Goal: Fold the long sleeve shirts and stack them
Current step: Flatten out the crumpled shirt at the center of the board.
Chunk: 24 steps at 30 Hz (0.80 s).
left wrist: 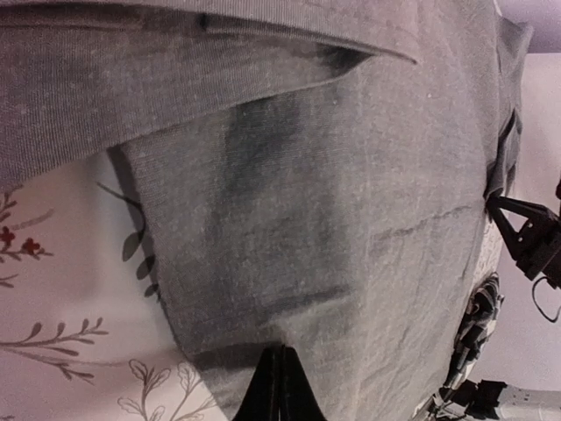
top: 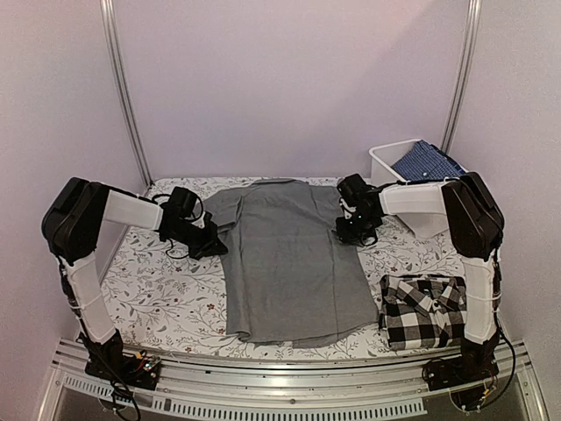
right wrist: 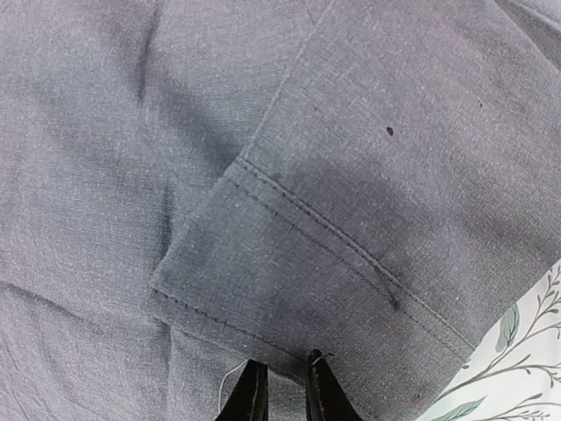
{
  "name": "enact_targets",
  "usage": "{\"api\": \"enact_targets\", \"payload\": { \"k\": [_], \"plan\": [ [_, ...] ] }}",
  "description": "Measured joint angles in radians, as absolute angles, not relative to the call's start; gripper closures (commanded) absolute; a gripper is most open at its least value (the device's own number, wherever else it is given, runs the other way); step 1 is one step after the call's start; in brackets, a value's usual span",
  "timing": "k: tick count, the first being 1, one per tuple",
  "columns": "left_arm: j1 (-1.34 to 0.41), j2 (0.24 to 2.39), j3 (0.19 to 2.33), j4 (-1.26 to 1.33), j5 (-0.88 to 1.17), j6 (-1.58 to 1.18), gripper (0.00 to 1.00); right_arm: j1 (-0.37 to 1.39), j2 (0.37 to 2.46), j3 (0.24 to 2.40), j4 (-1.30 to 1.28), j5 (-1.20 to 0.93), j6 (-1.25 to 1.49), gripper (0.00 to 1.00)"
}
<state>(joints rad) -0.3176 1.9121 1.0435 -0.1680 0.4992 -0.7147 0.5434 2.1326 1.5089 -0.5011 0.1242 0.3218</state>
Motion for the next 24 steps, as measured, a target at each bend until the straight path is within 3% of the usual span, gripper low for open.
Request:
{"api": "enact_targets", "payload": {
  "k": [24],
  "plan": [
    [-0.255,1.882,1.010,-0.201,0.292,-0.639,1.00,0.543,2.111,1.458,-0.477,0.159,0.325,0.83]
  ]
}}
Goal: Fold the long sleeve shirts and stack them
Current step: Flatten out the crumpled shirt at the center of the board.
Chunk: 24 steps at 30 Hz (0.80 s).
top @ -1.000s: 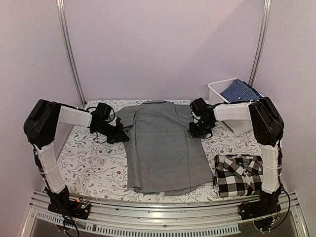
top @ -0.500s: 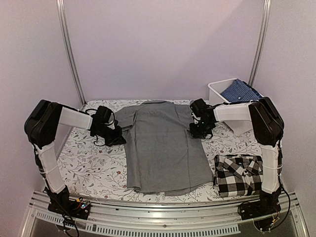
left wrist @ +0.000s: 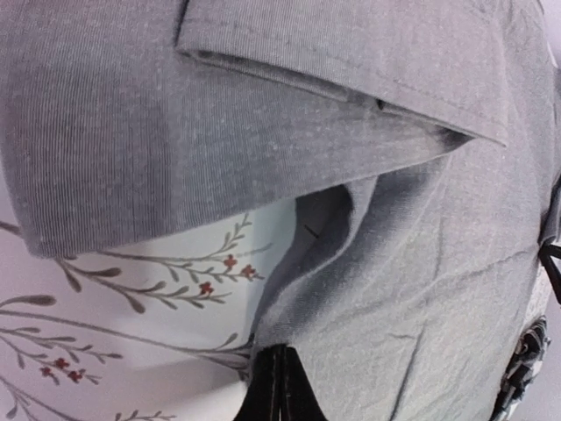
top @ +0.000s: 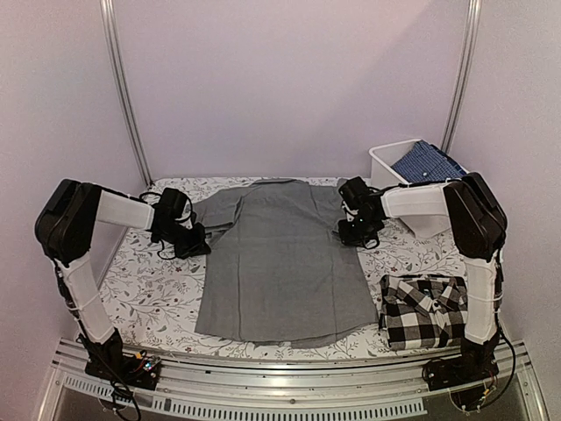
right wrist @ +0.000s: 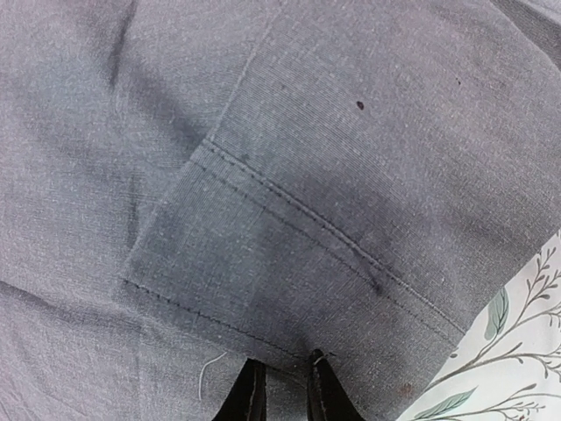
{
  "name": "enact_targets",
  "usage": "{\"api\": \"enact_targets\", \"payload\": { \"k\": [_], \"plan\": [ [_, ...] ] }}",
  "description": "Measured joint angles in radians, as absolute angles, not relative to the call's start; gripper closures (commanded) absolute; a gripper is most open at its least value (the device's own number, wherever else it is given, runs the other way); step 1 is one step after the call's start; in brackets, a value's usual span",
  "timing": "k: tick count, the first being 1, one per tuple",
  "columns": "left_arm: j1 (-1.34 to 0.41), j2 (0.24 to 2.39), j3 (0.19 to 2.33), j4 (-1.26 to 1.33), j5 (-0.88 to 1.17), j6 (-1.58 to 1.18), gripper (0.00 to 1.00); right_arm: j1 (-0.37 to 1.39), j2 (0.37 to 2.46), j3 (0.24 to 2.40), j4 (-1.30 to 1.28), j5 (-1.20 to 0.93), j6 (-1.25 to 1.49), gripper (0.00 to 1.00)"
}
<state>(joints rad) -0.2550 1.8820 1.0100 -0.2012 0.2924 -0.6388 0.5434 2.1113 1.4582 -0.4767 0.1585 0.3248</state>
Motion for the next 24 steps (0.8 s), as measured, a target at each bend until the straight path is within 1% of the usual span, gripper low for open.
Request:
{"api": "enact_targets", "payload": {
  "k": [10,17,20,24],
  "plan": [
    [-0.228,1.849,0.970,-0.208,0.273,-0.621,1.00,0.564,2.060,1.377,-0.439,0.131,0.356,0.82],
    [-0.151,1.817,0.940,-0.229,0.274,-0.612,0.99,0.599,2.027,1.319,-0.402,0.124,0.405,0.80],
    [-0.136,1.808,0.940,-0.246,0.270,-0.609,0.98,0.598,2.017,1.306,-0.400,0.130,0.413,0.79],
    [-0.137,1.794,0.945,-0.287,0.251,-0.596,0.90,0.584,1.982,1.281,-0.403,0.144,0.424,0.79]
  ]
}}
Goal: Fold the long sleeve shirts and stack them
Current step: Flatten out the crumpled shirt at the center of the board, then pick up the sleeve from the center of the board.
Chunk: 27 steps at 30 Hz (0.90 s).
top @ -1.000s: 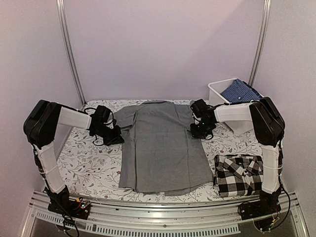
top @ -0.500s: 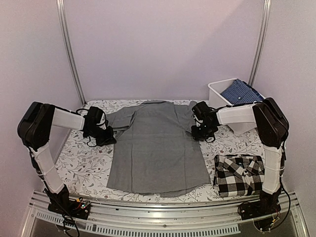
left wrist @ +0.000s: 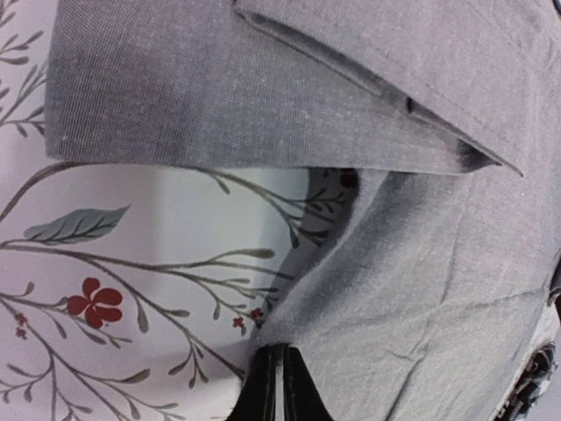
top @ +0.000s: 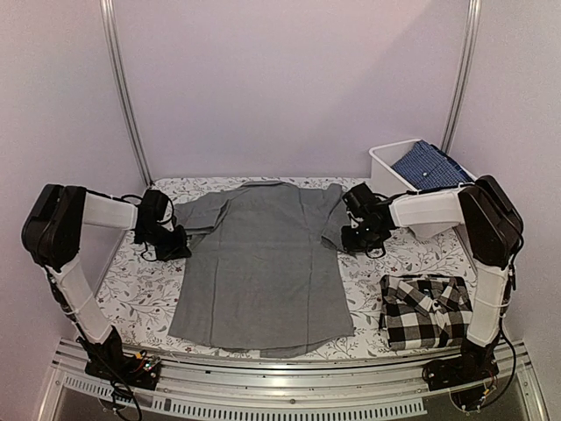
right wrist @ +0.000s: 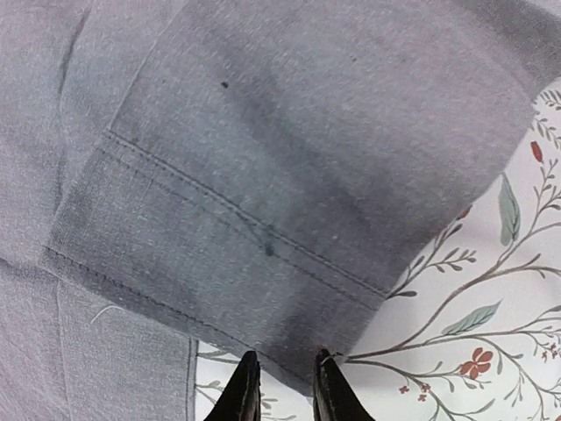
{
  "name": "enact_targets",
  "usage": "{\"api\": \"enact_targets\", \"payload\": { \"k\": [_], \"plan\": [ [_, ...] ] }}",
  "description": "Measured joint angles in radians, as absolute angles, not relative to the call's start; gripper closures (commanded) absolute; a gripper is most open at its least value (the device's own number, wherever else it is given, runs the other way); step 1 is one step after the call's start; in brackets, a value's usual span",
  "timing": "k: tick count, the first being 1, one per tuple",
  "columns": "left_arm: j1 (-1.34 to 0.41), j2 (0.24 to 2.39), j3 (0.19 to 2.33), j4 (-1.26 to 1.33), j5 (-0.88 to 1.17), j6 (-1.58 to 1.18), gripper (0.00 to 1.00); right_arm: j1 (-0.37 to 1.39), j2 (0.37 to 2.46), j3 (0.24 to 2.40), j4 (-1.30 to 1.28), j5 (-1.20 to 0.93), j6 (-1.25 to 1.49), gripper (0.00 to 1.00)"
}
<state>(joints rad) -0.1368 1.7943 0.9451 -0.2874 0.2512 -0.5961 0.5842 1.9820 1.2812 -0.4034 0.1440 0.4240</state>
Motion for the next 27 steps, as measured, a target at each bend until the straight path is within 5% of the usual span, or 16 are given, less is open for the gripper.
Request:
{"api": "enact_targets", "payload": {
  "k": [13,27],
  "plan": [
    [-0.273,1.769,1.200,-0.486,0.082,-0.543,0.70,0.577,1.887,1.279,-0.405,0.147,0.426,0.58],
    [-0.306,2.083,1.556,-0.560,-0.016,-0.441,0.52,0.619,1.839,1.279,-0.404,0.135,0.426,0.47]
  ]
}}
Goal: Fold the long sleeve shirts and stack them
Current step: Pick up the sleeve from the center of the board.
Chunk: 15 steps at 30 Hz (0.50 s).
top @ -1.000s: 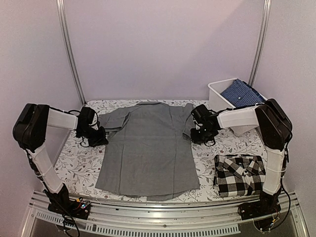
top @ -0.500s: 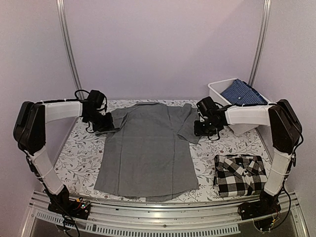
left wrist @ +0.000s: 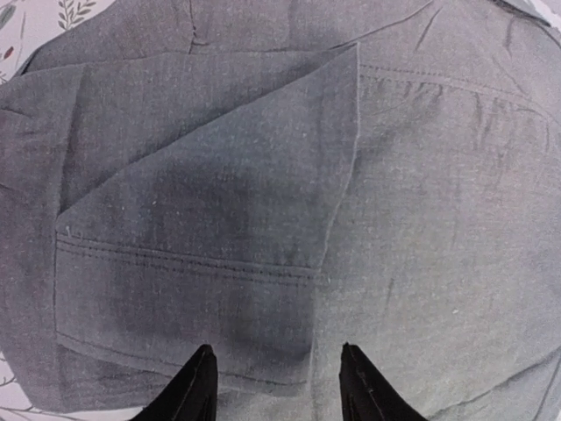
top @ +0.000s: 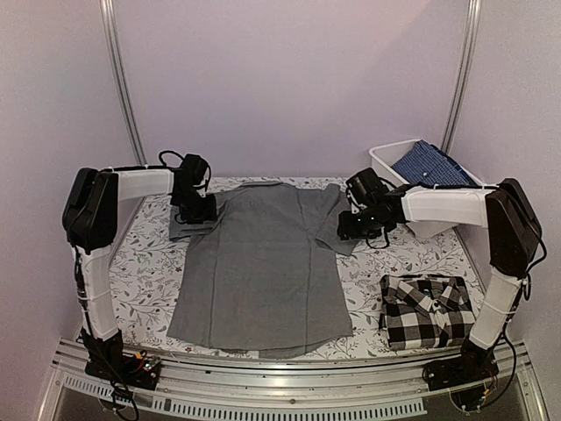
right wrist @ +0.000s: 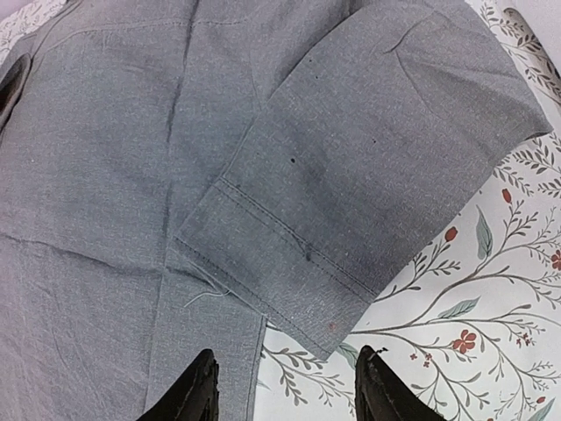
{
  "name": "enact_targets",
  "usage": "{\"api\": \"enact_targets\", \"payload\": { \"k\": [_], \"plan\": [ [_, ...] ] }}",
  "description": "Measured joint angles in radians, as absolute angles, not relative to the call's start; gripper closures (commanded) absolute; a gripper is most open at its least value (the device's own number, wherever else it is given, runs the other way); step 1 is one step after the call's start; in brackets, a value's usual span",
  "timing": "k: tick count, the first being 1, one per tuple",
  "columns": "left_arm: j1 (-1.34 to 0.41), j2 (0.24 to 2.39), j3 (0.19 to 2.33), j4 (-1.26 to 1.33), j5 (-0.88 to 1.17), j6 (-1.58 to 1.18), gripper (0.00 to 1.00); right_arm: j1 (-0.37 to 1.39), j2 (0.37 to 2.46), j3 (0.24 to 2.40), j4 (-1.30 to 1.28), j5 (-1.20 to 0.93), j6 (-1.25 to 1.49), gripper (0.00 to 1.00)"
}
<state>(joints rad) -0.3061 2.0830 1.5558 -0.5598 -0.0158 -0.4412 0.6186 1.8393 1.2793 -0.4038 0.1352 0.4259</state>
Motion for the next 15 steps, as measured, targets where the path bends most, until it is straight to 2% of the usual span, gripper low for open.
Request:
{"api": "enact_targets", "payload": {
  "k": [4,7,11,15],
  "plan": [
    [-0.315,2.104,1.556,-0.581,-0.031,-0.438,0.52,0.621,1.824,1.279,-0.404,0.135,0.426,0.46],
    [-0.319,2.118,1.556,-0.591,-0.043,-0.438,0.57,0.622,1.820,1.279,-0.403,0.131,0.425,0.45],
    [-0.323,2.123,1.556,-0.598,-0.070,-0.433,0.71,0.625,1.820,1.280,-0.404,0.125,0.425,0.45],
    [-0.324,2.128,1.573,-0.606,-0.091,-0.426,0.90,0.634,1.820,1.280,-0.404,0.123,0.425,0.45]
  ]
}}
